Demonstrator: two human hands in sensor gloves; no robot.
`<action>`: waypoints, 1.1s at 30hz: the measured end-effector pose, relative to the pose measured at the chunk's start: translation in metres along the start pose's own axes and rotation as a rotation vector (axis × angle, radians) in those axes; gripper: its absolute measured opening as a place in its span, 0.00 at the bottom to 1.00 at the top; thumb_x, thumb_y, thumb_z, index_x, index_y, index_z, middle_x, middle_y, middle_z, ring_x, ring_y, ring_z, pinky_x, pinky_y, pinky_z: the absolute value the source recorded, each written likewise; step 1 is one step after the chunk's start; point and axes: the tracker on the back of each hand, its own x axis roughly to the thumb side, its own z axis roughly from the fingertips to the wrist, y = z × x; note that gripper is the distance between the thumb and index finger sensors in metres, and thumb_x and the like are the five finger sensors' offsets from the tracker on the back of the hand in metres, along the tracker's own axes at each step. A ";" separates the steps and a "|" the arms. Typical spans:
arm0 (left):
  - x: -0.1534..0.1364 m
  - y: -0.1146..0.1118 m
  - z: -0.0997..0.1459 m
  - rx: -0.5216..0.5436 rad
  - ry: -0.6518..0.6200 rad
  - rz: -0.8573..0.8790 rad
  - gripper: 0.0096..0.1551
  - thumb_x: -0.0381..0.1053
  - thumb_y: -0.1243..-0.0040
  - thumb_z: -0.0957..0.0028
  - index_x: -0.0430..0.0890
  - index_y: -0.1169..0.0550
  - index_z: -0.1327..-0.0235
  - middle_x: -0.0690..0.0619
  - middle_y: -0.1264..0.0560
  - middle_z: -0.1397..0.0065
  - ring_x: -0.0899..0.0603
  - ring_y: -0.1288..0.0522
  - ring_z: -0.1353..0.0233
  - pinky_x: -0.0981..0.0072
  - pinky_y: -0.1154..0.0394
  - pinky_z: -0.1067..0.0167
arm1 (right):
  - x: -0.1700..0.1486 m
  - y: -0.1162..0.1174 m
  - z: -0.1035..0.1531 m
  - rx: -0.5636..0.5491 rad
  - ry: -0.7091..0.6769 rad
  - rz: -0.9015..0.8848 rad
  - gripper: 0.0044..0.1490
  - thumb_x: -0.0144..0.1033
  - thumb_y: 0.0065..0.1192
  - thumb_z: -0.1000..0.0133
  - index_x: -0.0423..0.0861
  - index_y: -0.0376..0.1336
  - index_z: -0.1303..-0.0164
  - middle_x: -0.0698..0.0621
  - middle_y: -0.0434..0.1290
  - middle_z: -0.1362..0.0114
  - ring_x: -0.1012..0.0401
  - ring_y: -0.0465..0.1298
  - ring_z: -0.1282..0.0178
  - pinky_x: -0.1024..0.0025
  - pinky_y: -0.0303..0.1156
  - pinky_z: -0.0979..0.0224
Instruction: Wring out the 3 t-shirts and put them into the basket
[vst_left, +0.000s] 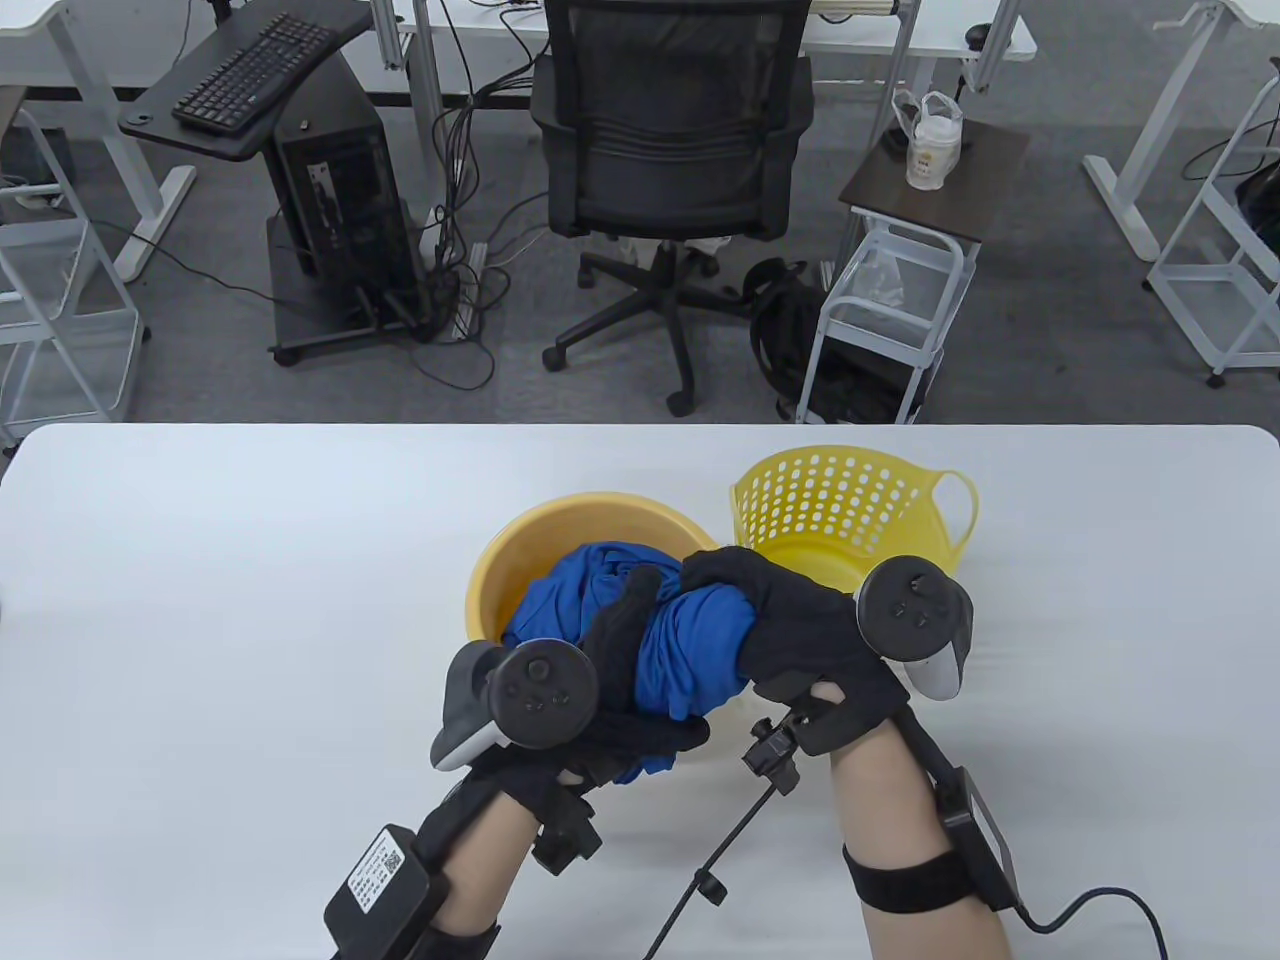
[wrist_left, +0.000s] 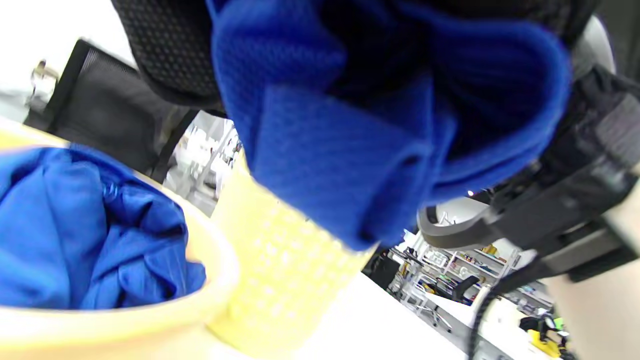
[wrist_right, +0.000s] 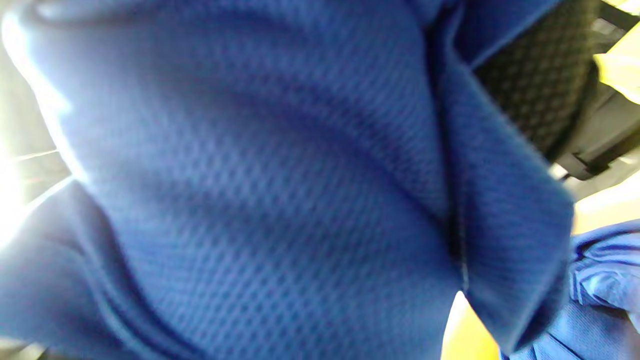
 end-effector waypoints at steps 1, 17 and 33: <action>0.002 -0.001 0.001 0.019 -0.010 -0.029 0.79 0.69 0.21 0.55 0.62 0.71 0.25 0.37 0.45 0.13 0.36 0.23 0.28 0.44 0.20 0.41 | -0.001 0.001 0.000 -0.011 0.025 -0.022 0.30 0.31 0.76 0.41 0.37 0.67 0.30 0.27 0.77 0.41 0.34 0.83 0.60 0.54 0.84 0.62; -0.036 0.023 0.011 0.219 0.154 0.203 0.53 0.68 0.23 0.46 0.76 0.49 0.21 0.46 0.38 0.12 0.34 0.22 0.31 0.48 0.15 0.48 | -0.017 0.024 -0.004 0.138 0.037 -0.610 0.60 0.40 0.73 0.34 0.28 0.37 0.14 0.12 0.58 0.26 0.23 0.74 0.46 0.45 0.81 0.46; -0.078 0.011 0.013 -0.292 0.121 1.385 0.49 0.70 0.32 0.33 0.69 0.52 0.14 0.34 0.40 0.15 0.33 0.20 0.35 0.53 0.14 0.51 | 0.048 0.078 0.021 -0.201 -0.574 1.032 0.78 0.45 0.82 0.48 0.58 0.18 0.29 0.39 0.25 0.14 0.28 0.53 0.17 0.26 0.58 0.25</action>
